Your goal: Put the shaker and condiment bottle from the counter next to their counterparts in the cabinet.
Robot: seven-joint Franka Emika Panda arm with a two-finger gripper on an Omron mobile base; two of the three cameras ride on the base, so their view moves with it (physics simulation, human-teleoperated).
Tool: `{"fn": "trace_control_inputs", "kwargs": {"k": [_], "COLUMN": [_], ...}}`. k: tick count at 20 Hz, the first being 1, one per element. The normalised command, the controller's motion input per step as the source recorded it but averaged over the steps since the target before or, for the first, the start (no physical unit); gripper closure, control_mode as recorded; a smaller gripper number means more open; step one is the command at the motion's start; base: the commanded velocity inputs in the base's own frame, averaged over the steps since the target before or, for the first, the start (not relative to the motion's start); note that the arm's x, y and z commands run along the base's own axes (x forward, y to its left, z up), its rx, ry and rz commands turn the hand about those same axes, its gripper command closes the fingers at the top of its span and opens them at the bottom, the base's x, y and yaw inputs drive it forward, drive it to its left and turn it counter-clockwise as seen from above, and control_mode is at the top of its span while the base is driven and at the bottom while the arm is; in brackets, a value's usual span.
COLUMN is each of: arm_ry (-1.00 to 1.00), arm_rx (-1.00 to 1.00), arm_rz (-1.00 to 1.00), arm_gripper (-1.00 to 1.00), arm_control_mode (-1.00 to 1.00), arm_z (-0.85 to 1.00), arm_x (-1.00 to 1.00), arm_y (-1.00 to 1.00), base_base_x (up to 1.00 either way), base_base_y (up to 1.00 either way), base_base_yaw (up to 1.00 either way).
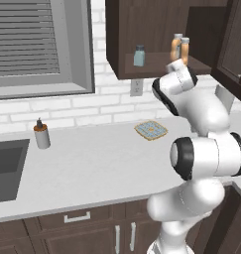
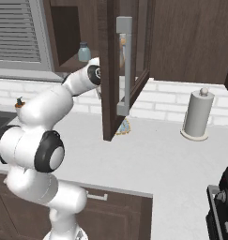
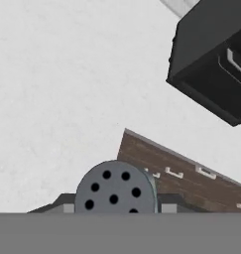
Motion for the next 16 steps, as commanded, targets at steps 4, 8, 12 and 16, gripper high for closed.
{"fn": "trace_control_inputs", "kwargs": {"k": [4,8,12,16], "arm_ry": [-0.34,-0.19,-0.05,-0.02], "arm_rx": [-0.02,0.00,0.00,0.00], "arm_rz": [0.09,0.07,0.11,0.23], "arm_gripper": [1.00,1.00,1.00,1.00], "arm_control_mode": [-1.00,-1.00,-1.00,-1.00], "arm_z": [0.86,0.99,0.99,0.88], "arm_x": [-0.44,-0.27,0.00,0.00], "arm_y": [0.33,0.24,0.39,0.42], "base_base_x": [0.00,0.00,0.00,0.00], "base_base_y": [0.00,0.00,0.00,0.00], "base_base_yaw": [0.00,0.00,0.00,0.00]}}
